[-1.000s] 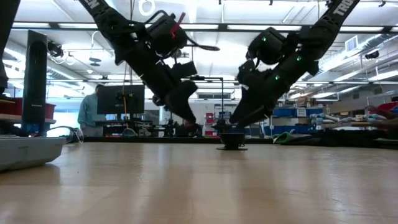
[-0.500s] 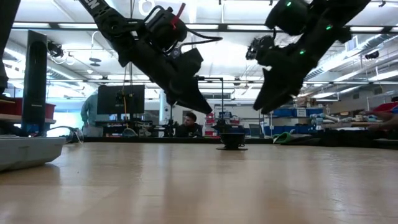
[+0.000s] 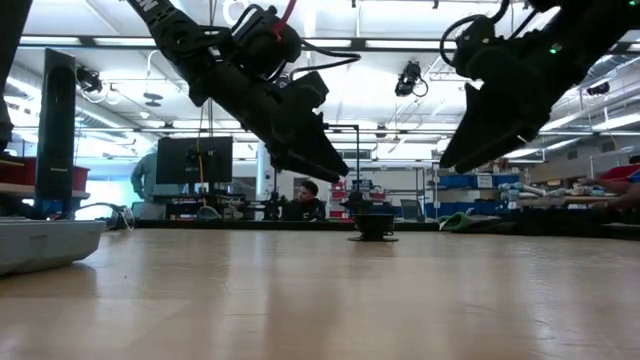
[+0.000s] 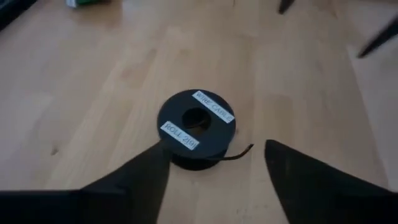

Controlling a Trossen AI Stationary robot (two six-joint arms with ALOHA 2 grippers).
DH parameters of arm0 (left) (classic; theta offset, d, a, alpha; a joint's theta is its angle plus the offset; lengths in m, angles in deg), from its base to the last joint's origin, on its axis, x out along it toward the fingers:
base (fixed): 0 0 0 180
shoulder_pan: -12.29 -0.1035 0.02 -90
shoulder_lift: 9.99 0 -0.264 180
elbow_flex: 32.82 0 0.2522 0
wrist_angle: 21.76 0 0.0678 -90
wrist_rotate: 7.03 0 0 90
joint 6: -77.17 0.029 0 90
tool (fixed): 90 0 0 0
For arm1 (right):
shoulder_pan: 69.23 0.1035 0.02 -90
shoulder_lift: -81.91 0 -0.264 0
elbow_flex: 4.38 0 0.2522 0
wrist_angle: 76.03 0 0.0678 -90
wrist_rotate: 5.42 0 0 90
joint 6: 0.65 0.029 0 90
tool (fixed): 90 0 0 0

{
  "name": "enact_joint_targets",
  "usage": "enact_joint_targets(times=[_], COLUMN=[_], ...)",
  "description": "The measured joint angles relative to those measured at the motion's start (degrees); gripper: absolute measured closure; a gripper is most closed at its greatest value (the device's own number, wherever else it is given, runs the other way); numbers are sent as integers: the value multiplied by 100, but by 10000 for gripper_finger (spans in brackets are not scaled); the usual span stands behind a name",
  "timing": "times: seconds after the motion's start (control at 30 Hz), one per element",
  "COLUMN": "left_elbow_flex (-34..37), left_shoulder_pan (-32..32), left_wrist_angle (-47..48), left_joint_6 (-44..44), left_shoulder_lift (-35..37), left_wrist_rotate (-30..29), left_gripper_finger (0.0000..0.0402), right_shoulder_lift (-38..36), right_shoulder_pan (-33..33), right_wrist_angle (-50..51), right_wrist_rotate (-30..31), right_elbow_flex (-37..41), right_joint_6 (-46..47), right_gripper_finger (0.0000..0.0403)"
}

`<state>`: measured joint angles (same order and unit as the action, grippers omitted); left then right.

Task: Coil cords
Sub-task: Uncoil the black wire from the spool

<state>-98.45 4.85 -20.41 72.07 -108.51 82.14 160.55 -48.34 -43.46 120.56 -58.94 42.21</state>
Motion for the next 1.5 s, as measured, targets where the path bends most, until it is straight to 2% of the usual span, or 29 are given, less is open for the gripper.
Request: enact_joint_targets(times=[0.17,0.27,0.37,0.63,0.77,1.03,1.27,1.4,1.5], left_elbow_flex=[0,0,0,-23,-495,-1791,-2102,-2124,-2118], left_shoulder_pan=[0,-2,0,-12,-96,-446,-588,-599,-607], left_wrist_angle=[-27,-7,-7,-188,139,1466,1637,1696,1644], left_joint_6=[-46,-276,-281,-27,359,931,967,937,863], left_shoulder_lift=[0,-2,-2,-156,-469,-1292,-1704,-1740,-1720], left_wrist_rotate=[-695,-747,-550,-187,85,112,425,283,1], left_gripper_finger=[81,63,60,66,74,97,112,123,145], right_shoulder_lift=[3,3,3,3,9,424,1153,1389,1419], right_shoulder_pan=[117,115,115,-14,-1,47,114,109,66], right_wrist_angle=[28,28,22,39,3,-589,-911,-1112,-1389], right_wrist_rotate=[48,44,40,149,147,-2,-286,-352,-62], right_elbow_flex=[-2,-2,-2,-2,-2,266,271,271,271], right_joint_6=[96,306,340,496,624,1064,1308,1313,1146], right_gripper_finger=[51,51,51,51,51,51,51,51,51])
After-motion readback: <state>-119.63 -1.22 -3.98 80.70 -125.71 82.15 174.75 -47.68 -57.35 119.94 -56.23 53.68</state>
